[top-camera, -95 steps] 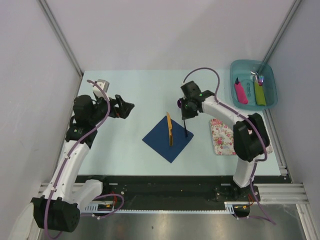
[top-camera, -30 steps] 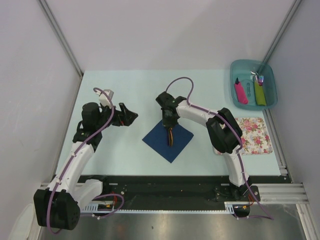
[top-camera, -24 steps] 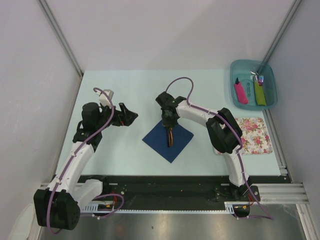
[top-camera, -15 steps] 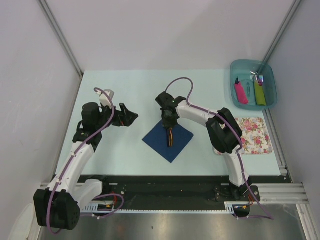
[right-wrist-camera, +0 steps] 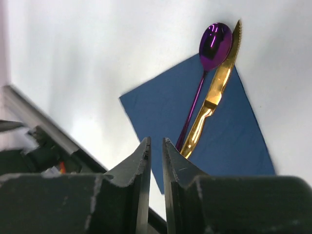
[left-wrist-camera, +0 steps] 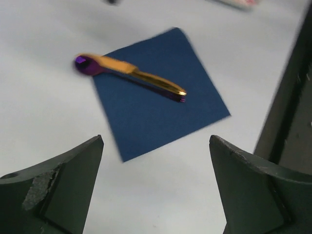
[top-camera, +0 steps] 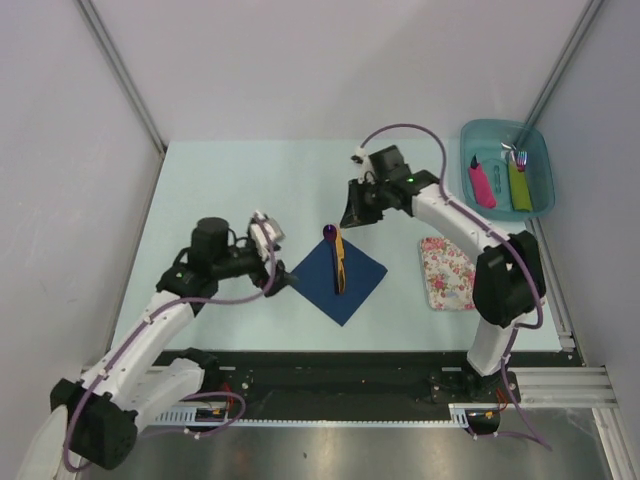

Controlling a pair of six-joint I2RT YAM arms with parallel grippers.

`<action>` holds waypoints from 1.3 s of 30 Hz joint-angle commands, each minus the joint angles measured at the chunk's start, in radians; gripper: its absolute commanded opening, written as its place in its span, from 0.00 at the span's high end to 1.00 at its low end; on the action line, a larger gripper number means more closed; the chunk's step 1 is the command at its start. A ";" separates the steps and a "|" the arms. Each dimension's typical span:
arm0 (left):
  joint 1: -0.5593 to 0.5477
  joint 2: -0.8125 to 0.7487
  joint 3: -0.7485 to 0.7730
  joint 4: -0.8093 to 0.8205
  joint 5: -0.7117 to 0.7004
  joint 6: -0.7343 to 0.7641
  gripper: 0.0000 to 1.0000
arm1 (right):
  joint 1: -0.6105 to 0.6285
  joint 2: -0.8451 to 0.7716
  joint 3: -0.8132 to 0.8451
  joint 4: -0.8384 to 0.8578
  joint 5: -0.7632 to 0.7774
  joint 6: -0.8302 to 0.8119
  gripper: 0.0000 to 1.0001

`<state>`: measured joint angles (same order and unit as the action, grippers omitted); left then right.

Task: Place the utensils on the paper napkin and roll it up

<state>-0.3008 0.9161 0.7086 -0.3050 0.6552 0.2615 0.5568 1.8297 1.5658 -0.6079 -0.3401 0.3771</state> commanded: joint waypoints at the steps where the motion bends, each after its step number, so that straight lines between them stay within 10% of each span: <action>1: -0.288 0.000 -0.033 -0.091 -0.104 0.372 0.06 | -0.116 -0.075 -0.136 0.049 -0.365 -0.153 0.80; 14: -0.800 0.337 -0.072 0.118 -0.381 0.455 0.34 | -0.253 -0.172 -0.342 -0.036 -0.462 -0.348 0.73; 39: -0.804 0.655 0.022 0.279 -0.433 0.487 0.60 | -0.279 -0.199 -0.349 -0.079 -0.405 -0.360 0.08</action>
<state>-1.1011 1.5402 0.7055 -0.0608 0.2218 0.7189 0.2874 1.6756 1.2163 -0.6865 -0.7540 0.0242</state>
